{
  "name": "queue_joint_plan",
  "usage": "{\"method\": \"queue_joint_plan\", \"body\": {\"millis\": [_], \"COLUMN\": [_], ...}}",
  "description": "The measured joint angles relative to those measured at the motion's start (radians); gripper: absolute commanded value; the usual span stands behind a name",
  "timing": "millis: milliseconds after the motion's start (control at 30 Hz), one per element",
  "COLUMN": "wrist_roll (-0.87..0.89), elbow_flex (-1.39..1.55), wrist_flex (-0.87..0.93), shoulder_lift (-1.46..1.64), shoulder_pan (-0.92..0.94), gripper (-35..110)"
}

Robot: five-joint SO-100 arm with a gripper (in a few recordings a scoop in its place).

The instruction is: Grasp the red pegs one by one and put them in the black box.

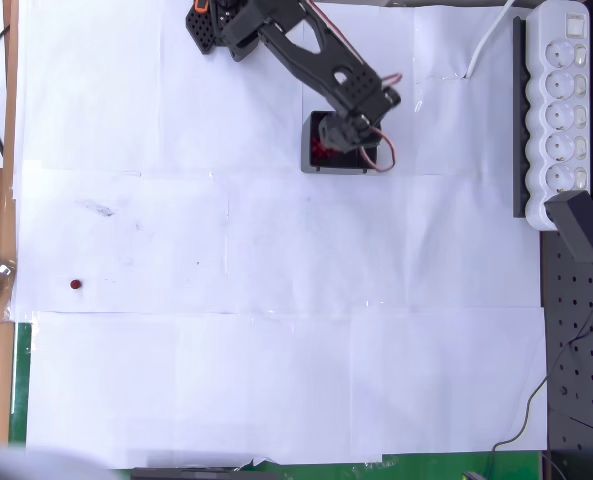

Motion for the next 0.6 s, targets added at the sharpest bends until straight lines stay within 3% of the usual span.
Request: {"method": "queue_joint_plan", "body": {"millis": [300, 600], "wrist_roll": [0.009, -0.003], "elbow_flex": [0.015, 0.319], "wrist_flex": [0.044, 0.192], "shoulder_lift": [0.015, -0.063], "shoulder_pan": [0.035, 0.077], "gripper": [15, 15]}}
